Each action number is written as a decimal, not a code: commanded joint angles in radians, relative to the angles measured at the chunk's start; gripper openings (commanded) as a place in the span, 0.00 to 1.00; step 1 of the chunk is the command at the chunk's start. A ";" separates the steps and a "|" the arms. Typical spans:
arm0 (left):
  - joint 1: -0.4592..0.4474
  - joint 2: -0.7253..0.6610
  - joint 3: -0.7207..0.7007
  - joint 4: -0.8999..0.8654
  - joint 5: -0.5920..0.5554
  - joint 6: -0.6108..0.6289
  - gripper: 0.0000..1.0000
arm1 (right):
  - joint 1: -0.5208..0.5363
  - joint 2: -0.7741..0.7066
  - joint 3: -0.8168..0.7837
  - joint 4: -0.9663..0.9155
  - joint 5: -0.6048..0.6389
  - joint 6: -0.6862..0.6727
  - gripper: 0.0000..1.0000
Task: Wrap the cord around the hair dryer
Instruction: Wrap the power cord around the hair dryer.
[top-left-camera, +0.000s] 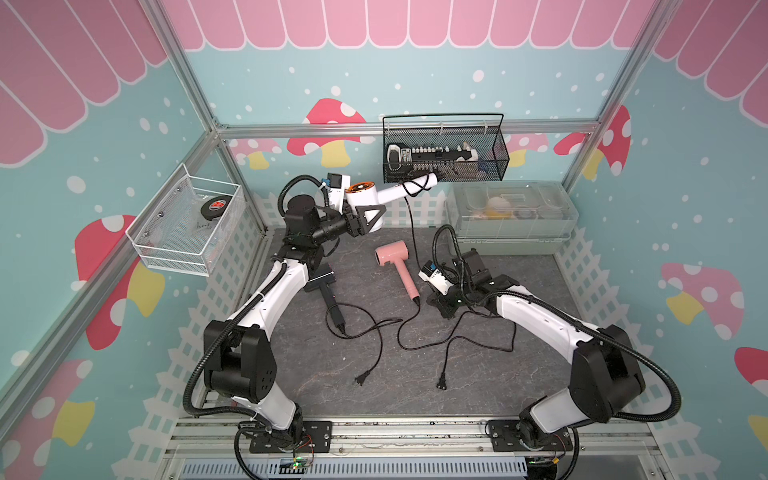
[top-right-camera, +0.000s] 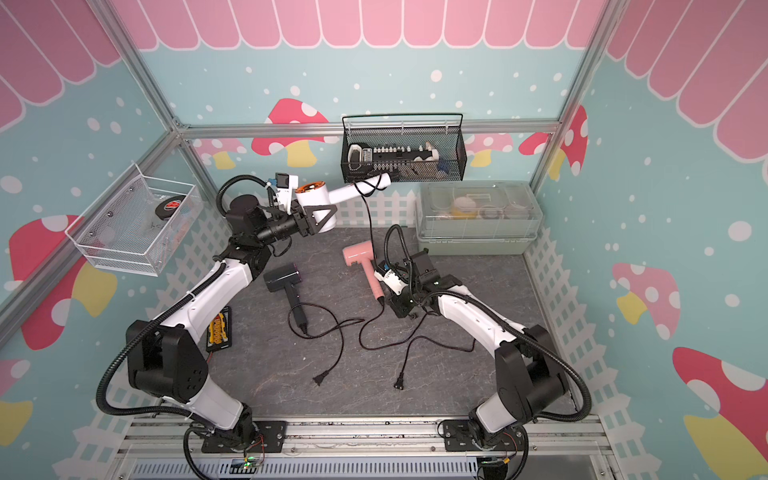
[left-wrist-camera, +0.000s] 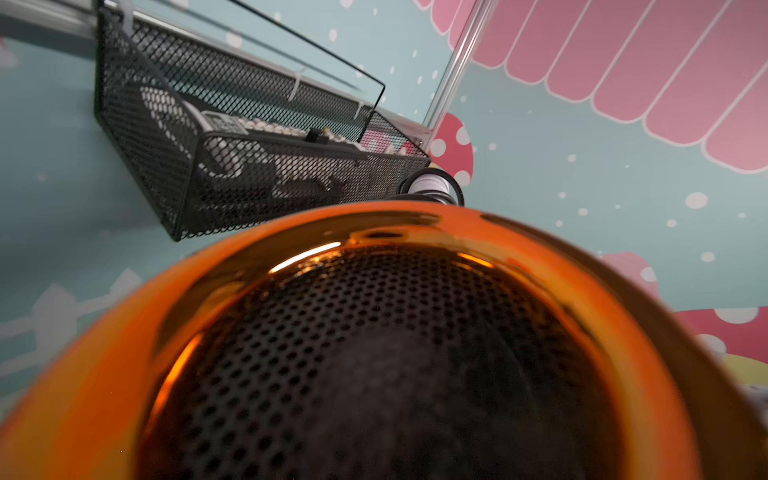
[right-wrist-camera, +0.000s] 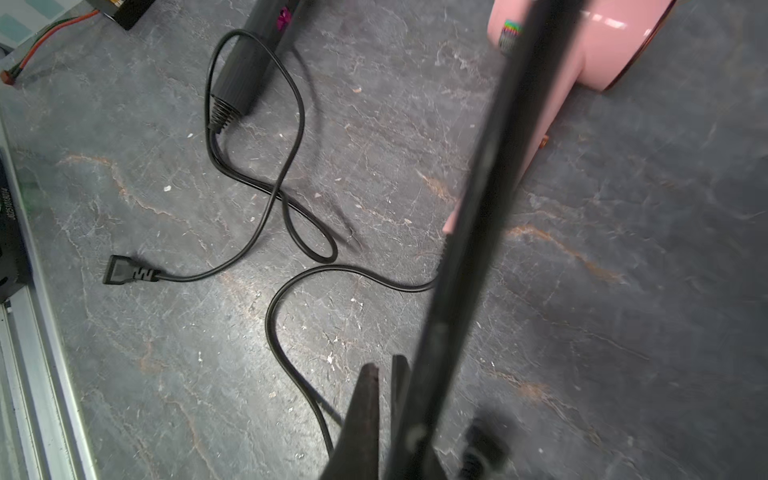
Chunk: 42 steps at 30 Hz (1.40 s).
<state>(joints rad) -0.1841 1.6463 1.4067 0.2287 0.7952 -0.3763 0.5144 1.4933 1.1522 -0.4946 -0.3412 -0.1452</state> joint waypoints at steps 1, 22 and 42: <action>-0.042 0.010 0.047 -0.172 -0.067 0.178 0.00 | 0.028 -0.076 0.117 -0.207 0.113 -0.081 0.00; -0.374 0.081 -0.028 -0.493 -0.071 0.419 0.00 | -0.011 0.128 0.951 -0.570 0.430 -0.404 0.00; -0.492 0.049 -0.096 -0.493 -0.020 0.479 0.00 | -0.136 0.277 1.028 -0.601 0.247 -0.569 0.00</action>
<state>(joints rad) -0.6621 1.7409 1.3239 -0.2382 0.7044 0.0345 0.3916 1.7958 2.2505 -1.1797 -0.0715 -0.6403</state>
